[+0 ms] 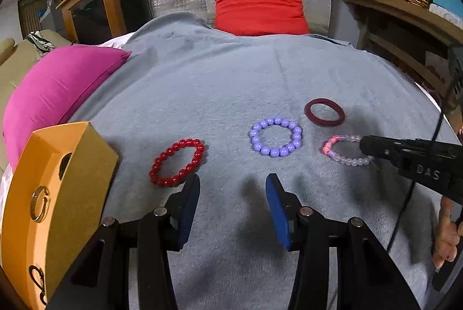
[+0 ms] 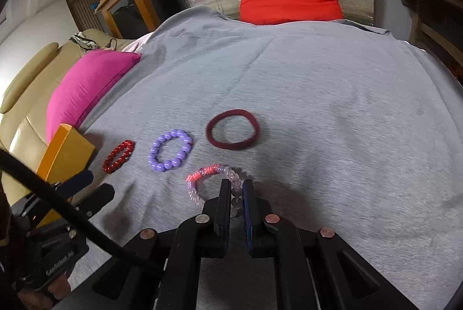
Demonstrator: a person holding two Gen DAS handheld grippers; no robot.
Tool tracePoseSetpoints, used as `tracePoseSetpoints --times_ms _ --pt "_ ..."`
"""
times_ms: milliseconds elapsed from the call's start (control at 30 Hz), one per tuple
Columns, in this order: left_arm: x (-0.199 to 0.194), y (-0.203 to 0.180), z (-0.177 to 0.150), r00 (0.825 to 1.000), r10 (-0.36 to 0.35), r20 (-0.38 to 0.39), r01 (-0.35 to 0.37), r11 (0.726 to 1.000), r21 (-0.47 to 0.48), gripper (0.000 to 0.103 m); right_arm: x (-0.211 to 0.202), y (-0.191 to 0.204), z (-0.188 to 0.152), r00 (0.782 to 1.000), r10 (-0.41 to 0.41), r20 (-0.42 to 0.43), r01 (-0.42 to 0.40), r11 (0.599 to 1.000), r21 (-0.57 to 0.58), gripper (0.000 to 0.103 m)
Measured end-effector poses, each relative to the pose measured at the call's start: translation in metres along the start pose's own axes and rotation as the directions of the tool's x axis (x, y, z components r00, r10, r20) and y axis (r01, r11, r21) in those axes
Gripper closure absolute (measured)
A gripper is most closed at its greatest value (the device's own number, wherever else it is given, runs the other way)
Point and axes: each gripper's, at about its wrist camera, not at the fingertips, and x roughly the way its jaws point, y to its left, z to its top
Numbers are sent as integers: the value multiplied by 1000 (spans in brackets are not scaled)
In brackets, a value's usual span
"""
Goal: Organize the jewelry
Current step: 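Grasp the pink-and-clear bead bracelet with the right tool while the left tool moves to the purple bracelet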
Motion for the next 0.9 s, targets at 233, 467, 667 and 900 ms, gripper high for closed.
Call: tracePoseSetpoints --times_ms 233,467,667,900 --pt "7 11 1 1000 6 -24 -7 999 -47 55 -4 -18 0 1000 -21 -11 21 999 28 94" --pt "13 18 2 999 -28 -35 24 995 -93 55 2 -23 -3 999 -23 -33 25 998 50 94" --pt "27 -4 14 996 -80 -26 79 996 -30 54 5 -23 -5 999 -24 -38 27 998 60 94" --pt "48 -6 33 987 -159 -19 157 984 -89 49 6 -24 -5 999 -17 -38 19 998 67 94"
